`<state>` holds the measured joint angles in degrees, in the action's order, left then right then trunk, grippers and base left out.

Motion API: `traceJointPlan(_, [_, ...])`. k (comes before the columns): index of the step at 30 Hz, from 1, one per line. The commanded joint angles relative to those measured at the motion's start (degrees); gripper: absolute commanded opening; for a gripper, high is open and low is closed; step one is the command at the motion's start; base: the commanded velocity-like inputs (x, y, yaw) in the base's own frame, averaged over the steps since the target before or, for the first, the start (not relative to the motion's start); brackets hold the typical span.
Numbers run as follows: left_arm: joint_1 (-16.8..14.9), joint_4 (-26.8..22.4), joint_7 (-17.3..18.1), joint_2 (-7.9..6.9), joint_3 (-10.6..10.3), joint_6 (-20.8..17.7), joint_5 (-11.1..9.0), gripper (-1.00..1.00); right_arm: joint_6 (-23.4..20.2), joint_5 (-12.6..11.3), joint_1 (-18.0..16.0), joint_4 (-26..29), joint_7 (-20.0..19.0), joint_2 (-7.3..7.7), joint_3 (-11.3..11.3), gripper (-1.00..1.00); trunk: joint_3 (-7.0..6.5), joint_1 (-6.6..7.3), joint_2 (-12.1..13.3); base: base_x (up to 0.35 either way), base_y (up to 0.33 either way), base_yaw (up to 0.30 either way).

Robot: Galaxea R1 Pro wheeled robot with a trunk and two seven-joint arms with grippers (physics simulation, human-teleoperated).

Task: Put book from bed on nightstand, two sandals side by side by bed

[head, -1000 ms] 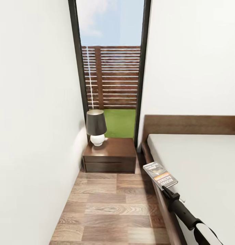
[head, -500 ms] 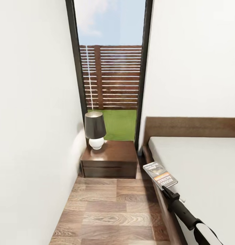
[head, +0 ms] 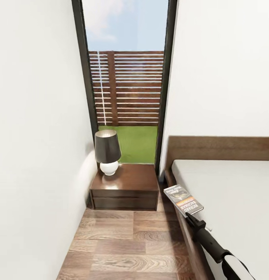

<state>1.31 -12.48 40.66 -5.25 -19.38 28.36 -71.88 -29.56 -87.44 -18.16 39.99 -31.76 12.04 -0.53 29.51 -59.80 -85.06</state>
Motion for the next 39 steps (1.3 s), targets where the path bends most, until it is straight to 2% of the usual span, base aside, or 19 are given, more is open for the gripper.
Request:
traceJointPlan(1, [0.01,-0.08,0.04,-0.06,-0.48,0.21,-0.54,1.0,-0.51,-0.63,-0.04,0.0,0.03,0.0,-0.08,-1.0,0.04,-0.03,-0.02,0.246,0.0,0.0])
traceJointPlan(39, [0.01,-0.08,0.04,-0.46,-0.43,0.21,-0.63,1.0,-0.58,-0.63,-0.04,0.0,0.03,0.0,-0.17,-1.0,0.04,-0.03,-0.02,0.239,0.0,0.0])
